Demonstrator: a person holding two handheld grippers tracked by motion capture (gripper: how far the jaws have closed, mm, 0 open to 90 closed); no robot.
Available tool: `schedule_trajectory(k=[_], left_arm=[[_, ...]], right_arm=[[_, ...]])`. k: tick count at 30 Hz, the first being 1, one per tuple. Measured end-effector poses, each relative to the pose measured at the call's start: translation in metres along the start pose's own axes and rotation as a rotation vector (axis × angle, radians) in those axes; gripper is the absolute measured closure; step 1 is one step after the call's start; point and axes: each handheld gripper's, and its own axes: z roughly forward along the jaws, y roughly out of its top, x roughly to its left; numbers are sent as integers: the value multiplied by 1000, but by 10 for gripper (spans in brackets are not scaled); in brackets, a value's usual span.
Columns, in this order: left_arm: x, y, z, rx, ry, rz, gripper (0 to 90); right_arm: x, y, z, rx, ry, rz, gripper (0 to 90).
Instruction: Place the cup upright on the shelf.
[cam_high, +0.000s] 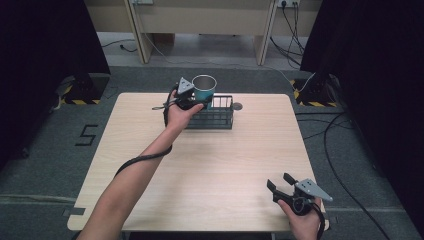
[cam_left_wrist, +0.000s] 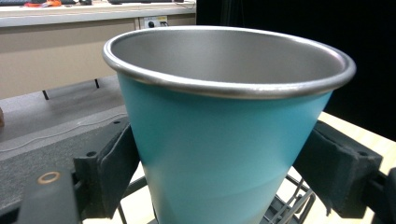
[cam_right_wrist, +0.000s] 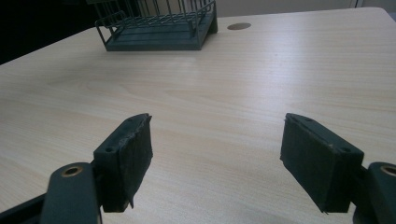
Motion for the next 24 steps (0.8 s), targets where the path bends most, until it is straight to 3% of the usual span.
schedule_trajectory(k=[24], left_arm=[[-1, -8, 15, 96, 16, -18, 163]], right_arm=[[1, 0, 0, 7, 8, -1, 258]])
